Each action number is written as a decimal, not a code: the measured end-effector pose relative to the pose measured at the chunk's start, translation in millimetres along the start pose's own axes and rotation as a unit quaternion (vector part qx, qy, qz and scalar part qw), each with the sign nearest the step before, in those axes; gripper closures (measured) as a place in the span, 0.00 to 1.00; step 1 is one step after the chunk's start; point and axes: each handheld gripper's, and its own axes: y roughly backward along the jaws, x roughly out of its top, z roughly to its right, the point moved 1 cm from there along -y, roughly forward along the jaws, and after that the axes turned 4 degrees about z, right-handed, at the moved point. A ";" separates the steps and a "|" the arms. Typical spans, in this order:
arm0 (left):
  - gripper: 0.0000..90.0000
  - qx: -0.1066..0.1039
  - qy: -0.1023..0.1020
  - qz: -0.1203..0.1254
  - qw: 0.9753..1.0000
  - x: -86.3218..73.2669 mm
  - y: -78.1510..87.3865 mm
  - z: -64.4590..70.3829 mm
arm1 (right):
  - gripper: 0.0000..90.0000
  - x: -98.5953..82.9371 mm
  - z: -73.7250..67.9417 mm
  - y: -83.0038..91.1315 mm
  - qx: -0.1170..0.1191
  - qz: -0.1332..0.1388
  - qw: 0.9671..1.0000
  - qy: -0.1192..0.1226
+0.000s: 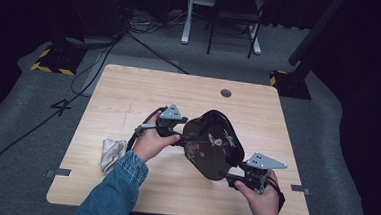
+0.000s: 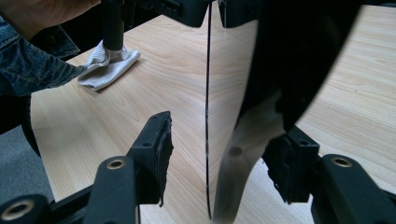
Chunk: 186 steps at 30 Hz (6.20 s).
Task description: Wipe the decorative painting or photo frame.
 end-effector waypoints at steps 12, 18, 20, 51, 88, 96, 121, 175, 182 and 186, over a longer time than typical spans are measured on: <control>0.31 -0.001 -0.009 0.001 1.000 -1.4 -3.5 1.9 | 0.54 -0.6 -0.3 -3.5 0.007 0.001 1.000 0.003; 0.36 0.000 -0.005 -0.001 1.000 -2.4 0.2 2.9 | 0.63 -0.8 -0.9 -5.7 0.013 0.000 1.000 0.011; 0.39 -0.004 0.003 -0.002 1.000 -3.3 2.7 3.0 | 0.65 -0.7 -0.1 -5.1 0.010 0.002 1.000 0.011; 0.42 -0.017 -0.002 -0.021 1.000 -10.7 7.6 16.4 | 0.74 0.1 4.3 -3.9 -0.042 0.013 0.999 0.009; 0.46 0.072 -0.001 -0.051 0.996 5.1 15.1 -2.1 | 0.73 44.0 40.1 -46.8 0.030 -0.010 0.999 -0.009; 0.69 0.097 0.034 -0.033 0.994 0.6 22.4 -13.7 | 0.80 60.2 54.0 -57.2 0.070 0.018 0.997 -0.024; 0.40 0.087 0.019 -0.028 0.996 6.4 5.7 -13.2 | 0.63 58.4 71.9 -51.3 0.057 0.021 0.998 0.028; 0.45 0.042 0.008 -0.034 0.999 4.4 -17.9 -4.3 | 0.74 27.1 64.3 -4.5 -0.100 0.006 0.995 0.009; 0.54 0.043 0.020 -0.038 0.998 1.9 -9.4 -2.1 | 0.72 29.5 69.1 -10.5 -0.105 0.010 0.994 0.001; 0.55 0.044 0.025 -0.037 0.998 1.2 -6.6 -2.0 | 0.71 30.4 71.3 -14.3 -0.103 0.012 0.995 -0.005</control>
